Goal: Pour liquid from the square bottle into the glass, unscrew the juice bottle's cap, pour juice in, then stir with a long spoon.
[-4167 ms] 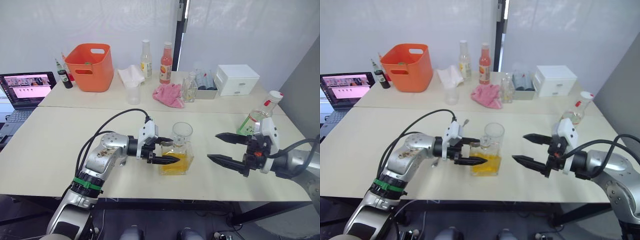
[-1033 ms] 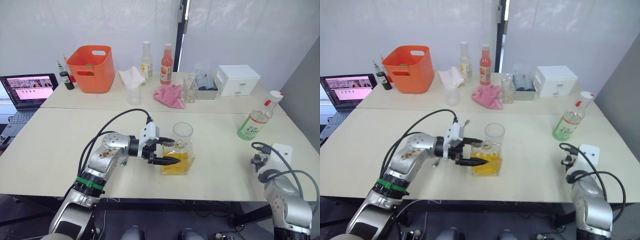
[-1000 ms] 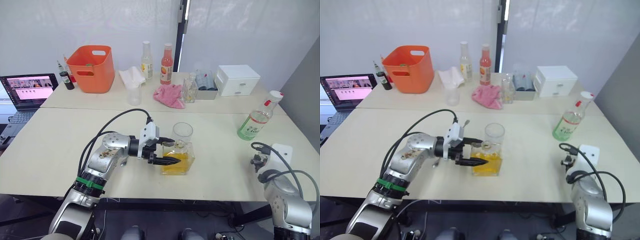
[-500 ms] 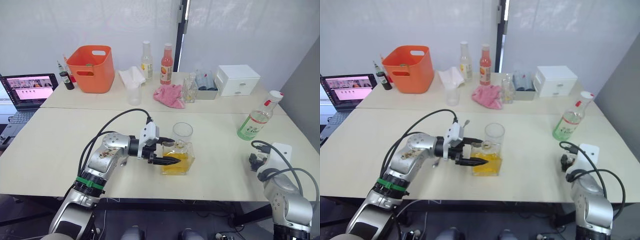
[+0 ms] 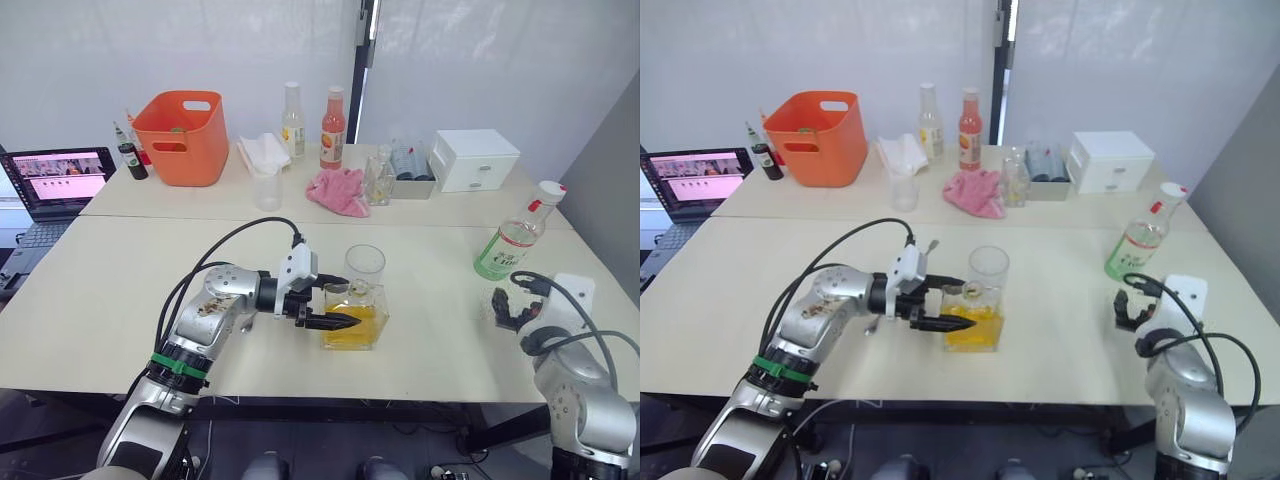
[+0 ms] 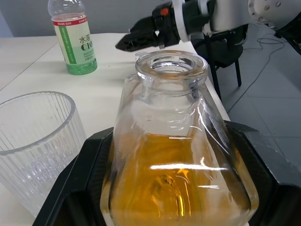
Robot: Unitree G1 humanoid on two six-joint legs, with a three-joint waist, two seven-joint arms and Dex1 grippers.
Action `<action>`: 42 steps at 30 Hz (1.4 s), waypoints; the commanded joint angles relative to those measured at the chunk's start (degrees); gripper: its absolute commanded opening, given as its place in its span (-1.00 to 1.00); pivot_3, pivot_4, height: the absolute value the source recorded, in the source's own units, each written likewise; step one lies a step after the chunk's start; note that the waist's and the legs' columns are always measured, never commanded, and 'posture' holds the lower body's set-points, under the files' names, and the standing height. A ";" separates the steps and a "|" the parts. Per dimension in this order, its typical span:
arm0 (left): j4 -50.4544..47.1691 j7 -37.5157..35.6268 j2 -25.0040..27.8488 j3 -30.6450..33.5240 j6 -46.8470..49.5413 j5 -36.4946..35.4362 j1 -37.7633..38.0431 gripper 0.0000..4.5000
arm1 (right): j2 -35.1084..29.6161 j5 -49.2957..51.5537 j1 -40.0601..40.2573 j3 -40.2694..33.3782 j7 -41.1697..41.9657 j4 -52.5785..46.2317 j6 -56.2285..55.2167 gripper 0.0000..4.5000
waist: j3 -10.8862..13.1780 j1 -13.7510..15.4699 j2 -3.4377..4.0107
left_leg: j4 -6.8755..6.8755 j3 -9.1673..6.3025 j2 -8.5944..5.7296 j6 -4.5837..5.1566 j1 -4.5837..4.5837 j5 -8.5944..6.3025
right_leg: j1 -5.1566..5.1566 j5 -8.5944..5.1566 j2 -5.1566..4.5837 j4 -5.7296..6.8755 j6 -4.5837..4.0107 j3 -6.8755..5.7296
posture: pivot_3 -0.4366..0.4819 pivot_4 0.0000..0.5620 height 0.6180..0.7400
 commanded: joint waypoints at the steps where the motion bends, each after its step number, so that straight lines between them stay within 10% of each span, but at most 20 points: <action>1: -3.37 -1.72 1.34 1.94 0.70 -2.77 0.41 0.25 | -3.03 4.54 1.23 -1.61 7.91 -5.72 -4.51 1.00 | 0.01 -0.31 0.01 | -0.01 0.00 0.04 0.00 0.00 0.00 | 0.00 0.00 0.03 -0.01 0.00 0.00 | -0.05 -0.47 0.59; 10: -8.29 -2.51 7.03 9.33 3.45 -9.23 3.73 0.25 | -9.67 15.85 8.75 2.27 27.08 -11.16 -6.16 1.00 | 0.06 -1.33 0.07 | -0.08 -0.05 0.23 -0.01 0.01 0.00 | -0.02 0.00 0.24 -0.02 -0.03 0.07 | -0.05 -0.47 0.59; 23: -1.52 -0.76 16.37 16.92 1.60 -8.15 0.04 0.25 | -10.26 14.03 8.15 8.66 28.93 -7.79 -8.61 1.00 | 0.15 -0.55 0.02 | -0.01 -0.02 0.18 -0.06 0.00 0.03 | -0.03 0.02 0.24 -0.02 -0.06 0.09 | -0.05 -0.47 0.59; 42: 43.97 12.93 -0.62 10.37 -44.53 14.43 -28.00 0.25 | -9.03 17.60 6.41 11.78 25.69 -12.23 -5.44 1.00 | 0.23 0.29 -0.11 | 0.04 -0.02 0.09 -0.05 -0.36 0.03 | -0.30 0.03 0.25 -0.04 -0.05 0.09 | -0.05 -0.47 0.59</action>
